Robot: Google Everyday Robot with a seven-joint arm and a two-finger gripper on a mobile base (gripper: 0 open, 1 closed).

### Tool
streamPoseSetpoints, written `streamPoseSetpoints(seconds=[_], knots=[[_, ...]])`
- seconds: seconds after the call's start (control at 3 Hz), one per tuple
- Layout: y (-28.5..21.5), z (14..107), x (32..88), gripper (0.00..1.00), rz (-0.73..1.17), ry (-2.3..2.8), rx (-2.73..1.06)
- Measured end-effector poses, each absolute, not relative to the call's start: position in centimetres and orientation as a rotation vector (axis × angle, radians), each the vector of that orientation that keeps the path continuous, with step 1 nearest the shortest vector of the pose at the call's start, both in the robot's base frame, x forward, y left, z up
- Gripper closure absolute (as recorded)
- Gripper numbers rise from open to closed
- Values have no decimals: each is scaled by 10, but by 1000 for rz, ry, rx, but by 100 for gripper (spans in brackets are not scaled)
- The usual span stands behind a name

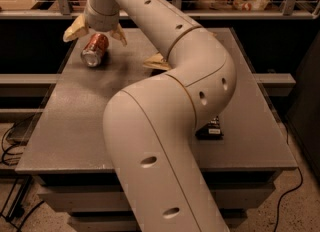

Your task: Place coke can upright

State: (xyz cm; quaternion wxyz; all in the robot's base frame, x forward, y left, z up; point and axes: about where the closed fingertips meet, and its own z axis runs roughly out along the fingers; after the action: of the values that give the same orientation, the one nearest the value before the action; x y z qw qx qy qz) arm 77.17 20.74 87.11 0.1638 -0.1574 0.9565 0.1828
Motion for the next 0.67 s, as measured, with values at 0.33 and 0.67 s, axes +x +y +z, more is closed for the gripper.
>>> streamPoseSetpoints(seconds=[0.33,0.67], knots=[[210,863,775,0,542,2729,-453],[210,854,777,16,552,2748,-434]])
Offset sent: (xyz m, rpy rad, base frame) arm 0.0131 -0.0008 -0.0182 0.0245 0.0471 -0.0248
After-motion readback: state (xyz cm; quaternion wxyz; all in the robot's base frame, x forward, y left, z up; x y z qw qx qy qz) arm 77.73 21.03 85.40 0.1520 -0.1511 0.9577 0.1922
